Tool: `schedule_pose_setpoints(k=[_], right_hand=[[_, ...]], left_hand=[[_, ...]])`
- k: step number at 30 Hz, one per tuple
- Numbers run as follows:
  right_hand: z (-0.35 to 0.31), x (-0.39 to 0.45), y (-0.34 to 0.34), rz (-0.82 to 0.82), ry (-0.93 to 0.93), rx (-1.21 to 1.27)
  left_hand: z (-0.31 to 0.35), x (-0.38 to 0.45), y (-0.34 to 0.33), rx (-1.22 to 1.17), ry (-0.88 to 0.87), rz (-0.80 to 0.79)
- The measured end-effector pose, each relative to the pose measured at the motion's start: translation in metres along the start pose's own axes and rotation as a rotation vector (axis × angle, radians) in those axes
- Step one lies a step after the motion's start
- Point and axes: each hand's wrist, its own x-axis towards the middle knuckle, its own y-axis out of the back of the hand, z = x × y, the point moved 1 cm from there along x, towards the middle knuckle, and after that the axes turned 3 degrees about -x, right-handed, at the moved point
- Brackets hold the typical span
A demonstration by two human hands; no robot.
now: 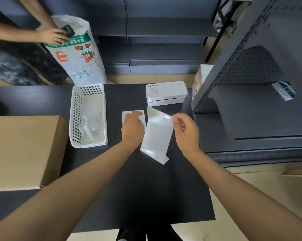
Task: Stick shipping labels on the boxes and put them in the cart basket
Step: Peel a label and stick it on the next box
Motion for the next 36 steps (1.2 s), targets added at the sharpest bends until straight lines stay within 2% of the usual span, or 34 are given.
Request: schedule_pose_setpoints(k=[3, 5, 10, 12, 16, 19, 21, 23, 25, 30, 36], right_hand=[[-0.004, -0.014, 0.004, -0.046, 0.067, -0.007], [-0.005, -0.023, 0.006, -0.074, 0.085, -0.019], [0.003, -0.047, 0.008, -0.142, -0.028, -0.045], [0.007, -0.057, 0.009, -0.17, -0.115, -0.023], [0.012, -0.075, 0.006, -0.161, -0.257, 0.06], [0.02, -0.079, 0.005, -0.095, -0.348, -0.169], [0.023, -0.078, 0.004, -0.142, -0.496, -0.208], [0.023, -0.078, -0.001, -0.239, -0.626, -0.09], [0.02, -0.078, -0.005, -0.287, -0.638, -0.006], [0.01, -0.075, -0.013, -0.293, -0.747, 0.204], [0.0, -0.074, -0.022, -0.328, -0.909, 0.46]], left_hand=[[0.003, 0.002, 0.011, -0.134, 0.04, 0.013], [0.005, 0.002, 0.016, -0.142, 0.051, -0.059], [0.001, -0.007, 0.019, -0.071, 0.153, -0.489], [-0.004, -0.014, 0.018, -0.065, 0.192, -0.576], [-0.017, -0.027, 0.018, -0.11, 0.169, -0.511], [-0.024, -0.033, 0.02, -0.122, 0.166, -0.516], [-0.027, -0.036, 0.021, -0.102, 0.159, -0.54], [-0.029, -0.039, 0.022, -0.069, 0.136, -0.561], [-0.031, -0.043, 0.023, -0.025, 0.073, -0.573], [-0.027, -0.052, 0.02, 0.271, -0.124, -0.543], [-0.013, -0.059, 0.014, 0.43, -0.404, -0.452]])
